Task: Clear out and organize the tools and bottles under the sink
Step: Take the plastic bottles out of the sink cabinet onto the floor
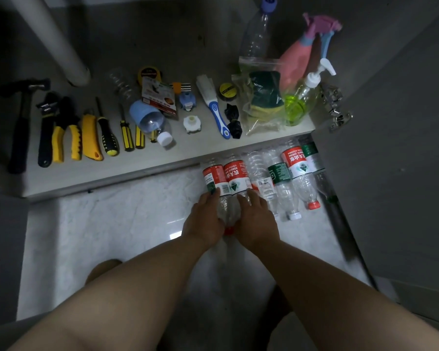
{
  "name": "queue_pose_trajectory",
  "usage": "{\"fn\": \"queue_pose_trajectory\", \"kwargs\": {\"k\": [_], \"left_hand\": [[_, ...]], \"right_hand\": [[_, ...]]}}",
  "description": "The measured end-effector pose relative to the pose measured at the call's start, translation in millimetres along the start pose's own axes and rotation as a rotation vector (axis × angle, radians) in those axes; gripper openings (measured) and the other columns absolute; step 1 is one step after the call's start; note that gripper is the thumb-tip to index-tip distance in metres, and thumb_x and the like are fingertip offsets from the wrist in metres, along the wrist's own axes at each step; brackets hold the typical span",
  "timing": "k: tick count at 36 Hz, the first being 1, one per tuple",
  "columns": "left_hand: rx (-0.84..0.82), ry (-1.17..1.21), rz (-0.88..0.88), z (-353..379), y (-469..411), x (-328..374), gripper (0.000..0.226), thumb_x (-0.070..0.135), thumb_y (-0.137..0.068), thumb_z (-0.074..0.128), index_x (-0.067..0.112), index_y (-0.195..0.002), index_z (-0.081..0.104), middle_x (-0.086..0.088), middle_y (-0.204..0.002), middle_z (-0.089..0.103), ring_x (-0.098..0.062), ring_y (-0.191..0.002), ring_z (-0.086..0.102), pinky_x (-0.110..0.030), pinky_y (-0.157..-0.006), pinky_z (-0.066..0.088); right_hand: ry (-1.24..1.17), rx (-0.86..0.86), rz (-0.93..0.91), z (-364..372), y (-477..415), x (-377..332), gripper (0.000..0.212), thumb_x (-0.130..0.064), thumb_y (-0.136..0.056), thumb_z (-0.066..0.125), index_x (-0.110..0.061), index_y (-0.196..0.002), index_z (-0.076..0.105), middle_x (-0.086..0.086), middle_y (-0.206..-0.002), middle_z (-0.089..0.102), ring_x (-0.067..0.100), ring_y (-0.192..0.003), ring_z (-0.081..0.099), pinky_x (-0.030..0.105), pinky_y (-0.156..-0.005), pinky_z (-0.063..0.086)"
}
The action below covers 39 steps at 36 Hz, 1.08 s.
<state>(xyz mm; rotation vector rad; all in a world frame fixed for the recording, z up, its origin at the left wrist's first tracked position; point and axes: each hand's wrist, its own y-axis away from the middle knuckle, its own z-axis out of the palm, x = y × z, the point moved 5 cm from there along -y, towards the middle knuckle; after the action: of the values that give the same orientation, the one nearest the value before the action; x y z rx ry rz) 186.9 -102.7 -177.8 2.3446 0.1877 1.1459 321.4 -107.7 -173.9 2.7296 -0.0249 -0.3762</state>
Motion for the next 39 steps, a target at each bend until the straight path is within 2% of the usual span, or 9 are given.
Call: {"fn": "queue_pose_trajectory", "kwargs": {"k": [5,10,13,22,26,29,33,36,39], "left_hand": [[-0.153,-0.239,0.052,-11.8,4.3,15.4,0.091,0.034,-0.091,0.075,0.027,-0.161,0.017,-0.004,-0.164,0.028,-0.028,-0.148,0.035,-0.048,-0.118,0.038],[-0.28,-0.309,0.08,-51.1,16.1,37.1,0.048,0.016,-0.094,0.064,0.016,-0.142,0.055,-0.013,-0.14,0.058,-0.029,-0.123,0.059,-0.043,-0.108,0.047],[-0.294,-0.409,0.047,-91.6,24.7,46.3,0.043,0.023,-0.1,0.056,0.017,-0.142,0.055,-0.007,-0.14,0.059,-0.025,-0.124,0.059,-0.034,-0.106,0.047],[-0.094,-0.438,-0.05,-227.2,16.5,48.0,0.035,0.028,-0.097,0.063,0.019,-0.13,0.063,-0.005,-0.128,0.064,-0.021,-0.115,0.061,-0.027,-0.097,0.048],[0.05,-0.363,-0.022,-261.7,-2.2,38.9,0.016,0.015,-0.096,0.056,0.024,-0.102,0.067,-0.008,-0.106,0.07,-0.023,-0.097,0.065,-0.031,-0.086,0.052],[0.159,-0.144,-0.023,-270.3,-14.4,24.5,0.022,0.008,-0.096,0.05,0.016,-0.105,0.068,-0.004,-0.085,0.063,-0.02,-0.08,0.058,-0.026,-0.069,0.045],[0.287,0.011,-0.052,-269.4,-22.5,7.4,0.025,0.004,-0.096,0.046,0.014,-0.105,0.067,-0.005,-0.097,0.065,-0.019,-0.089,0.061,-0.02,-0.069,0.043],[0.305,0.094,-0.067,-264.9,-26.4,1.5,0.022,0.002,-0.094,0.048,0.013,-0.103,0.064,-0.01,-0.101,0.065,-0.029,-0.104,0.063,-0.028,-0.086,0.049],[0.288,0.129,-0.117,-264.0,-29.1,-5.7,0.018,0.008,-0.094,0.055,0.015,-0.11,0.06,-0.003,-0.091,0.063,-0.025,-0.096,0.062,-0.032,-0.089,0.052]], "right_hand": [[-0.048,-0.009,-0.015,-21.2,-2.4,-14.0,0.059,-0.028,-0.084,0.072,-0.015,-0.138,0.051,0.01,-0.142,0.049,0.028,-0.129,0.048,0.045,-0.106,0.047],[-0.123,-0.055,-0.153,-53.4,-7.2,-47.3,0.037,-0.011,-0.081,0.07,-0.016,-0.117,0.066,0.007,-0.12,0.059,0.028,-0.106,0.063,0.044,-0.093,0.054],[-0.14,-0.022,-0.177,-72.3,-9.2,-66.8,0.024,-0.012,-0.089,0.061,-0.017,-0.11,0.069,0.004,-0.12,0.059,0.026,-0.104,0.063,0.038,-0.092,0.053],[-0.227,-0.092,-0.216,-109.4,-42.2,-127.9,0.021,-0.023,-0.09,0.062,-0.014,-0.109,0.063,0.01,-0.111,0.06,0.03,-0.103,0.061,0.036,-0.088,0.051],[-0.257,-0.158,-0.121,-109.5,-71.9,-149.3,0.047,-0.039,-0.091,0.066,-0.012,-0.127,0.054,0.012,-0.126,0.061,0.03,-0.117,0.058,0.038,-0.098,0.049],[-0.284,-0.135,-0.061,-103.8,-92.5,-163.7,0.065,-0.046,-0.091,0.065,-0.007,-0.139,0.045,0.017,-0.134,0.056,0.034,-0.124,0.054,0.037,-0.099,0.047],[-0.36,-0.108,0.039,-92.8,-112.2,-178.9,0.066,-0.045,-0.094,0.06,-0.003,-0.142,0.043,0.02,-0.139,0.053,0.036,-0.129,0.05,0.035,-0.1,0.043],[-0.476,-0.113,0.145,-85.3,-120.1,-188.1,0.051,-0.041,-0.096,0.058,-0.004,-0.131,0.055,0.018,-0.13,0.061,0.035,-0.121,0.058,0.031,-0.094,0.044],[-0.642,-0.124,0.221,-76.5,-123.0,-195.6,0.042,-0.035,-0.095,0.061,-0.005,-0.123,0.061,0.019,-0.121,0.068,0.035,-0.112,0.065,0.038,-0.099,0.052]]}}
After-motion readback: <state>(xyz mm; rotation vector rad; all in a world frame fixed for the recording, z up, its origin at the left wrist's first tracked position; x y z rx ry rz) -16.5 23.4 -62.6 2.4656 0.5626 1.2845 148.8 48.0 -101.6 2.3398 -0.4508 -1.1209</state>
